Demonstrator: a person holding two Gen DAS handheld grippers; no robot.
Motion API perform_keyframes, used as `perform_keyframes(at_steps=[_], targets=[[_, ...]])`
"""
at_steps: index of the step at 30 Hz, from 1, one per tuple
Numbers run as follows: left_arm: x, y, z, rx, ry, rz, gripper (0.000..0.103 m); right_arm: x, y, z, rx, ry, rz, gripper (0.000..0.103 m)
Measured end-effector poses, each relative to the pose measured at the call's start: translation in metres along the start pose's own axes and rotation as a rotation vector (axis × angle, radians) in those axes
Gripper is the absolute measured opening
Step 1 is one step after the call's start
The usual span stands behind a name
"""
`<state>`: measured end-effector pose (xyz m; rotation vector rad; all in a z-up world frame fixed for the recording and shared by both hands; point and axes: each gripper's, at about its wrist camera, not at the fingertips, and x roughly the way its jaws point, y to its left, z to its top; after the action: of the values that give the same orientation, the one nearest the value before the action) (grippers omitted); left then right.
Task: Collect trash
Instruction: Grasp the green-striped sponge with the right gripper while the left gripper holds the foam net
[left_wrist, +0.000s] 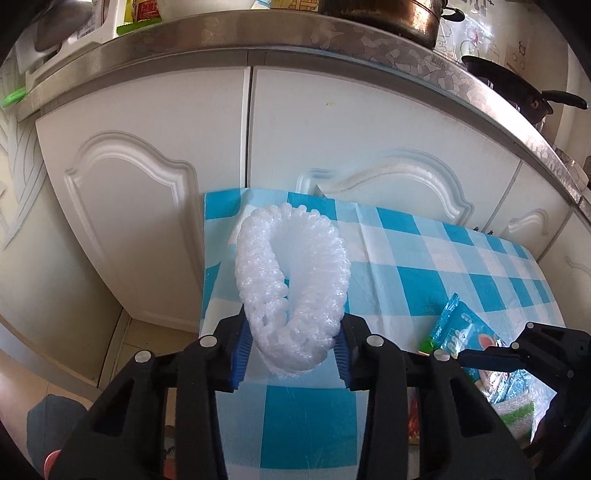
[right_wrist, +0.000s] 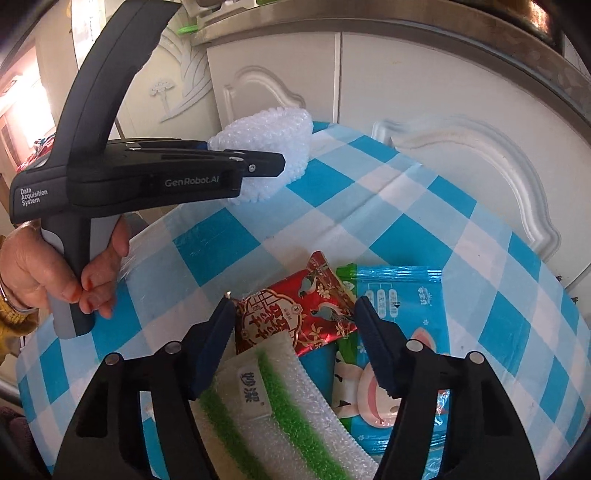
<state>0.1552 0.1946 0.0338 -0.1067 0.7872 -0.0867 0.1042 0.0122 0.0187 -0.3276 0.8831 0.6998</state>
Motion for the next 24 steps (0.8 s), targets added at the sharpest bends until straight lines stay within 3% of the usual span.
perform_keyframes(at_steps=[1, 2, 6, 17, 19, 20, 23, 24], targets=[[-0.004, 0.0, -0.003, -0.005, -0.002, -0.003, 0.04, -0.002, 0.001, -0.003, 0.0, 0.002, -0.001, 0.06], [-0.009, 0.0, -0.005, -0.009, -0.004, -0.006, 0.04, -0.002, 0.001, -0.006, 0.004, 0.009, 0.016, 0.048], [-0.029, -0.002, -0.02, -0.02, -0.008, -0.032, 0.04, -0.006, 0.011, -0.023, -0.012, 0.018, -0.013, 0.037], [-0.098, 0.004, -0.07, -0.103, -0.048, -0.099, 0.04, -0.036, 0.008, -0.062, 0.091, -0.012, -0.023, 0.035], [-0.109, 0.004, -0.079, -0.111, -0.053, -0.096, 0.04, -0.043, 0.003, -0.07, 0.133, -0.024, 0.012, 0.035], [-0.114, 0.004, -0.085, -0.114, -0.053, -0.098, 0.04, -0.048, 0.001, -0.074, 0.16, -0.034, 0.033, 0.038], [-0.127, 0.005, -0.101, -0.121, -0.047, -0.106, 0.04, -0.066, -0.003, -0.091, 0.228, -0.039, 0.078, 0.093], [-0.134, 0.004, -0.108, -0.123, -0.05, -0.107, 0.04, -0.073, -0.002, -0.097, 0.23, -0.052, 0.065, 0.093]])
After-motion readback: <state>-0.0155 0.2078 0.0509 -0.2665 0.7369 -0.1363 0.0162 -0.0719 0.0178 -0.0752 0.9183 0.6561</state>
